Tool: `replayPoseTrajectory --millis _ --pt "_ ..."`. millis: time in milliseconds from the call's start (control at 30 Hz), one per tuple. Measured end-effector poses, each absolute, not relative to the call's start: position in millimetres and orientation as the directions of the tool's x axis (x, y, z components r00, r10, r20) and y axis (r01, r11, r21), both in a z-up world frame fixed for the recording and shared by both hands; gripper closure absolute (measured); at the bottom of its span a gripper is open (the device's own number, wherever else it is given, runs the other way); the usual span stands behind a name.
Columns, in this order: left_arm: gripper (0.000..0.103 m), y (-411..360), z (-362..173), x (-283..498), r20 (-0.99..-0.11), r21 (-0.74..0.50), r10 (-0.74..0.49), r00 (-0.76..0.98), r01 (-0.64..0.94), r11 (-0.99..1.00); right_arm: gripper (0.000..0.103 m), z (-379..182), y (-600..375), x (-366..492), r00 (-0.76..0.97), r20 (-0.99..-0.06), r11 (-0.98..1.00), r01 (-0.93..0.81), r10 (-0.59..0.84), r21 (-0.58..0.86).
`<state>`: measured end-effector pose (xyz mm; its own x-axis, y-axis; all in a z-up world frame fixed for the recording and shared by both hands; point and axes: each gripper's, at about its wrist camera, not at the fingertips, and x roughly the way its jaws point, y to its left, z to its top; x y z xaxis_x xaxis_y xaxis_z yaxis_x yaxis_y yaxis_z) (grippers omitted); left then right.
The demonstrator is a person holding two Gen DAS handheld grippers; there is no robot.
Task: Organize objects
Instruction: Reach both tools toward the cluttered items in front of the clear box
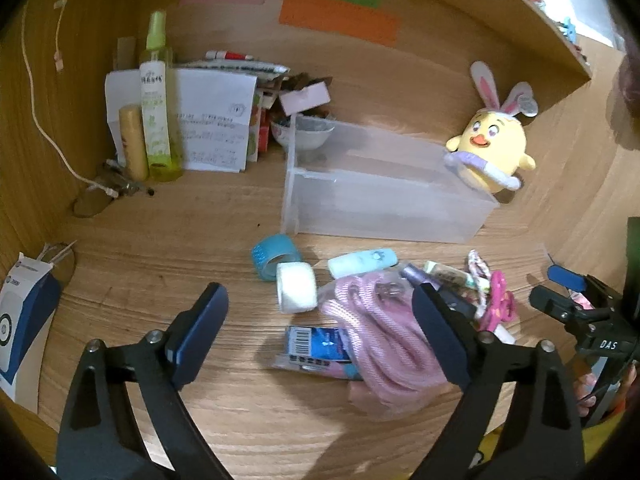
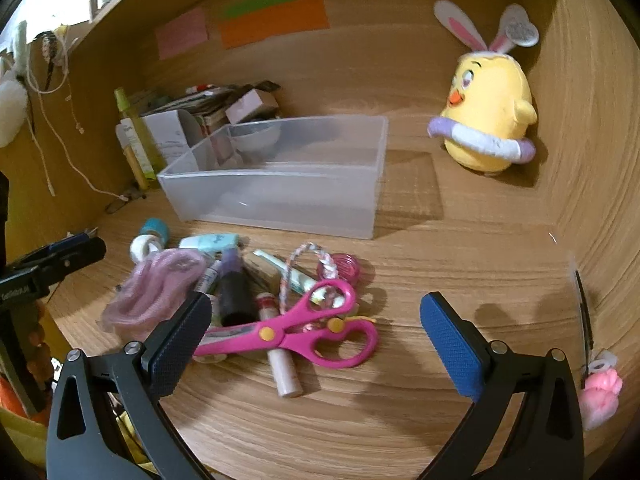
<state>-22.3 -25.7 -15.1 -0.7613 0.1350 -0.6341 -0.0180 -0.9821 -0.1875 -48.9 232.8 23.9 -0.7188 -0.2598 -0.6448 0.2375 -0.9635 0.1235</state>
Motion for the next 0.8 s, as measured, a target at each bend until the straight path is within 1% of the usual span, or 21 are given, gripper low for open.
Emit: replayPoseTrajectory --millis 133,267,367,400,567,600,633,800 --pt "0.012 -34.7 -20.8 -34.0 -0.658 -0.204 0.135 -0.741 0.003 -0.979 0.000 20.4 237.7 -52.6 -0.717 -0.654 -0.968 0.220 -0.242 0.118" --pt "0.020 -42.5 -23.6 -44.5 -0.671 -0.213 0.131 -0.730 0.020 -0.977 0.001 18.5 239.0 -59.1 -0.721 -0.656 -0.973 0.207 -0.223 0.103" --pt "0.026 -48.0 -24.1 -52.6 -0.680 -0.202 0.119 -0.723 0.030 -0.979 0.008 16.6 236.9 -66.8 -0.713 -0.668 -0.974 0.207 -0.213 0.089" --pt "0.030 -50.0 -24.2 -55.3 -0.683 -0.202 0.117 -0.721 0.034 -0.979 0.012 16.3 236.0 -69.2 -0.710 -0.672 -0.974 0.209 -0.211 0.085" --pt "0.039 -59.8 -25.8 -71.7 -0.701 -0.210 0.117 -0.703 0.047 -0.976 0.027 14.8 235.3 -84.0 -0.696 -0.688 -0.974 0.210 -0.206 0.079" --pt "0.041 -60.8 -26.6 -75.4 -0.707 -0.207 0.116 -0.698 0.047 -0.977 0.031 14.9 236.2 -87.2 -0.693 -0.691 -0.974 0.208 -0.207 0.083" --pt "0.041 -61.4 -27.6 -78.8 -0.713 -0.204 0.116 -0.691 0.046 -0.978 0.035 15.1 237.6 -90.4 -0.689 -0.694 -0.975 0.205 -0.209 0.090" --pt "0.042 -59.2 -37.1 -97.4 -0.752 -0.205 0.145 -0.643 0.020 -0.978 0.047 13.1 250.5 -111.2 -0.667 -0.717 -0.978 0.168 -0.204 0.122"
